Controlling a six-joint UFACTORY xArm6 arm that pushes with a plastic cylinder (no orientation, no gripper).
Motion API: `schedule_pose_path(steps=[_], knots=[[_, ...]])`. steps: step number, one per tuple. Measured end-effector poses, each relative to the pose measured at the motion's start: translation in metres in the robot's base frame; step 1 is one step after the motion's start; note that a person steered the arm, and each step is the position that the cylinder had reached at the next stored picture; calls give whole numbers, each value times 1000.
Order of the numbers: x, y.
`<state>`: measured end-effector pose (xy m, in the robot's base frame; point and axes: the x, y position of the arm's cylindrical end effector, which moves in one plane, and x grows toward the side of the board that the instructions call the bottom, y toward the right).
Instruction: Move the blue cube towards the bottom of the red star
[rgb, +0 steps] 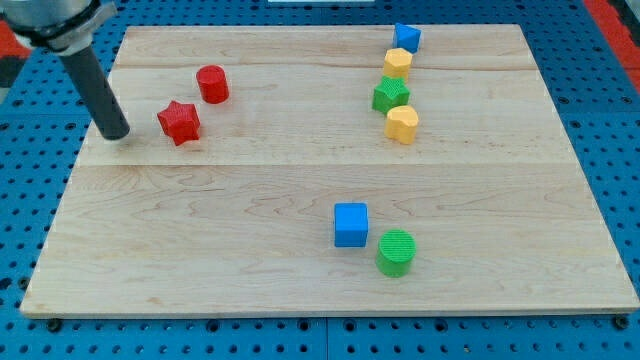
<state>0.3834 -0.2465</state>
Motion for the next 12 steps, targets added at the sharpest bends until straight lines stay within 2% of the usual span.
schedule_pose_path(steps=[1, 2, 3, 4, 6, 7, 8, 9, 10, 11, 12], knots=[[-7, 17], [15, 57], [49, 54], [120, 134], [228, 303], [223, 338], [173, 291], [152, 190], [154, 166], [164, 234], [131, 273]])
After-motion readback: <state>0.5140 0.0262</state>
